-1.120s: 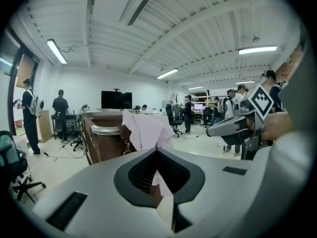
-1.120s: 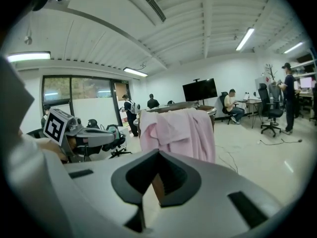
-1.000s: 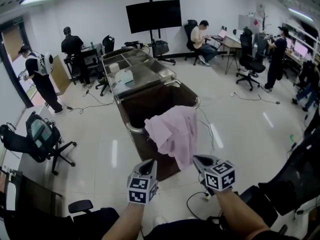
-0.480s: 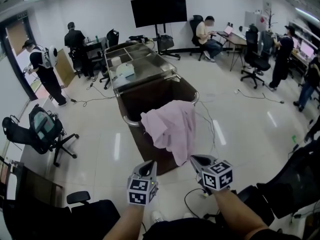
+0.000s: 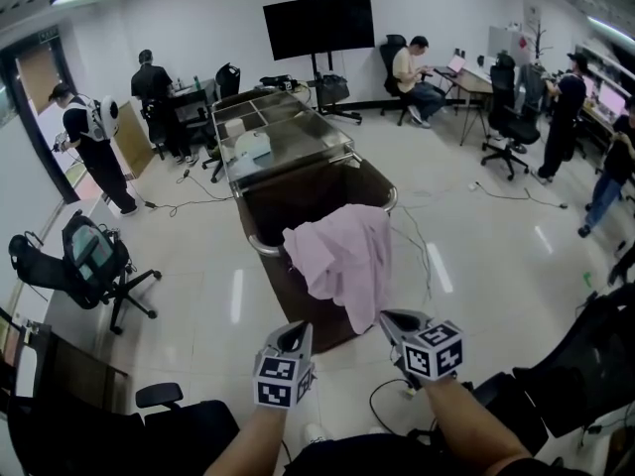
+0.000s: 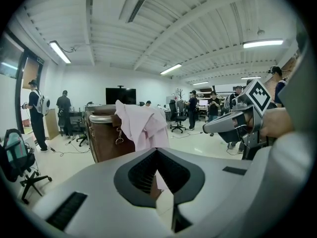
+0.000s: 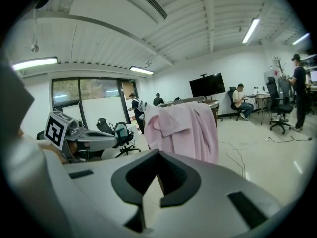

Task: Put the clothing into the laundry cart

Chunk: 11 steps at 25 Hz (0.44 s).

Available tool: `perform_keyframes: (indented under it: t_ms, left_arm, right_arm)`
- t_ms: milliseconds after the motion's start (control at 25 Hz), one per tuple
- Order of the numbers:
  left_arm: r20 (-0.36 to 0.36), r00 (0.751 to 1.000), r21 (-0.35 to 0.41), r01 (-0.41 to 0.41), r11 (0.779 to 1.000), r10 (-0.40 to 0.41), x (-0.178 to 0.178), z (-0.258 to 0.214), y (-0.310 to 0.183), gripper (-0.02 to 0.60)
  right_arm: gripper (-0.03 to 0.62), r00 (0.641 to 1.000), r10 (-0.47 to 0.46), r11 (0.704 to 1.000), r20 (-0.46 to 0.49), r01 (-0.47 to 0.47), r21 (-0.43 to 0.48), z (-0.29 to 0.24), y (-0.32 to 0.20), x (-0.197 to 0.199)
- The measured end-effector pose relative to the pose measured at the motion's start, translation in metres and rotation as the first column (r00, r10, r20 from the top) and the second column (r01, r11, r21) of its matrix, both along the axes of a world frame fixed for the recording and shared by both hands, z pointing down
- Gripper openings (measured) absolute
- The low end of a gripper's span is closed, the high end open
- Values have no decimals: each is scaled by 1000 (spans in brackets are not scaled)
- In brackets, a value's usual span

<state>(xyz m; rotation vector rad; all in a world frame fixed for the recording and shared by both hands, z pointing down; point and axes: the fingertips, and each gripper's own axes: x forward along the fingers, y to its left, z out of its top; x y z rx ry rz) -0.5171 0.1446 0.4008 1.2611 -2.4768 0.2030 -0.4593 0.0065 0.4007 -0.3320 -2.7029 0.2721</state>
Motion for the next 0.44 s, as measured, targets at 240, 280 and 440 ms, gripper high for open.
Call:
perform_keyframes:
  t_ms: [240, 280, 440]
  left_arm:
    - [7, 1000, -5, -12, 1000, 12, -3, -3, -3, 0]
    - [9, 1000, -4, -13, 1000, 14, -3, -4, -3, 0]
    - [9, 1000, -8, -15, 1000, 15, -3, -3, -3, 0]
  right_arm:
    - [2, 1000, 2, 1000, 4, -2, -4, 0, 1, 0]
    - [2, 1000, 3, 1000, 4, -3, -5, 0, 1, 0]
    - [2, 1000, 7, 1000, 5, -7, -6, -2, 1, 0]
